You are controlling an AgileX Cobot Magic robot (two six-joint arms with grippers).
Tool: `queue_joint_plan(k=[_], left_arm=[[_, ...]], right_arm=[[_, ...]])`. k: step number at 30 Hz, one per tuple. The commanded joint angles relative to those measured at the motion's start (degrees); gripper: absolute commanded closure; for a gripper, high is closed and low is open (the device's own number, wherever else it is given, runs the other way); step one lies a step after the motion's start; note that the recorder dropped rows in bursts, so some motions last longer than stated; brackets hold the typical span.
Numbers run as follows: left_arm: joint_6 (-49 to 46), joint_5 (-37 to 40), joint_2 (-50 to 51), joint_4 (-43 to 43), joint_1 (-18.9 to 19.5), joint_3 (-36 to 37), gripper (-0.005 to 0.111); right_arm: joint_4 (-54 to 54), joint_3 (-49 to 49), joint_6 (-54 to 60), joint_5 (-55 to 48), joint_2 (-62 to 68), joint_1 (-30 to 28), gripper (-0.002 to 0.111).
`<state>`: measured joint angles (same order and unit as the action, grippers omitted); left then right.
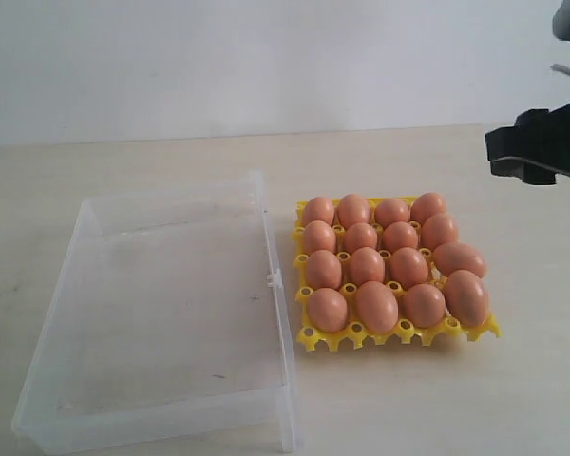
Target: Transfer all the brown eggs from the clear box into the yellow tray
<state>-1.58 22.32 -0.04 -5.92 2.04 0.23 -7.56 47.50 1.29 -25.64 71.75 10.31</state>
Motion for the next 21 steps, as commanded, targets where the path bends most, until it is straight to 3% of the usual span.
queue_joint_plan(k=[1,8,21], left_arm=[[0.2,-0.5,0.0,0.1,-0.3,-0.2,0.107],[0.2,-0.5,0.0,0.1,-0.3,-0.2,0.107],[0.2,-0.5,0.0,0.1,-0.3,-0.2,0.107]], right_arm=[[1.6,5.0,-2.0,-2.1,10.1,-2.1,0.048],[-0.8,14.1,-1.8,-7.2,27.1,-2.1,0.048],[-3.2,15.4,-0.9,-10.4,31.0,-2.1,0.048]])
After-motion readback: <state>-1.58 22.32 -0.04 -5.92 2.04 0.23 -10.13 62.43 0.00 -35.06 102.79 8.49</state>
